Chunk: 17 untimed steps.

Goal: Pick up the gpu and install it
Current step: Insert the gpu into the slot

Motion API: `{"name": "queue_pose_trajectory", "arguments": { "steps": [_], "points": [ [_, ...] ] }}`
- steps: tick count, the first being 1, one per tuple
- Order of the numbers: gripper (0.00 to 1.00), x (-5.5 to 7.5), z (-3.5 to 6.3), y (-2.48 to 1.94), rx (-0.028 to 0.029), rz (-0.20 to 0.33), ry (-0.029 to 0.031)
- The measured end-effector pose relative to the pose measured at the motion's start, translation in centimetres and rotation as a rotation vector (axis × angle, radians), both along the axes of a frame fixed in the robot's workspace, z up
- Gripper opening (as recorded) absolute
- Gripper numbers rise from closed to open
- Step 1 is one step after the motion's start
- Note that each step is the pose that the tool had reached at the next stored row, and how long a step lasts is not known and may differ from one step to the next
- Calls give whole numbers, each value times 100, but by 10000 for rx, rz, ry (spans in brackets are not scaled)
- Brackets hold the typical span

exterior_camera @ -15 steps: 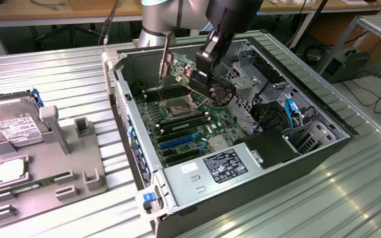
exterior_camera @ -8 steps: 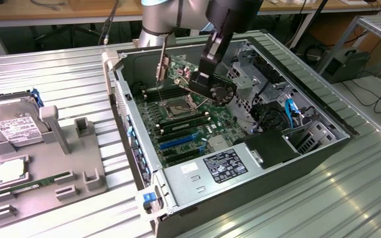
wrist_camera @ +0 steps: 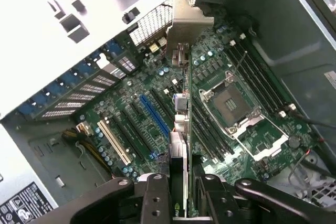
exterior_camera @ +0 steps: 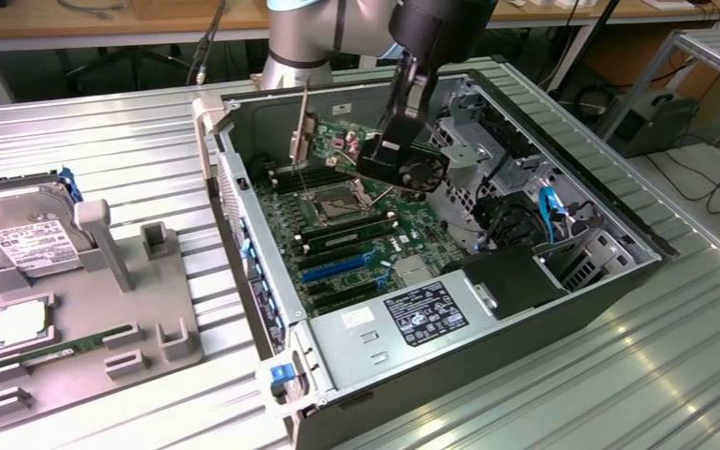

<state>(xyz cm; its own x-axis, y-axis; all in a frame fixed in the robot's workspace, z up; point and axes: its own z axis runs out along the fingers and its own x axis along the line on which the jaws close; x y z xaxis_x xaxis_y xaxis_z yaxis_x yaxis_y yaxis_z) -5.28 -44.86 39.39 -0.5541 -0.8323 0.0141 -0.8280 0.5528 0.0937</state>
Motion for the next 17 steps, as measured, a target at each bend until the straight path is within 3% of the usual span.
{"name": "queue_pose_trajectory", "arguments": {
  "steps": [17],
  "points": [
    [26,0,-18,0,10,3189,0]
  ]
}}
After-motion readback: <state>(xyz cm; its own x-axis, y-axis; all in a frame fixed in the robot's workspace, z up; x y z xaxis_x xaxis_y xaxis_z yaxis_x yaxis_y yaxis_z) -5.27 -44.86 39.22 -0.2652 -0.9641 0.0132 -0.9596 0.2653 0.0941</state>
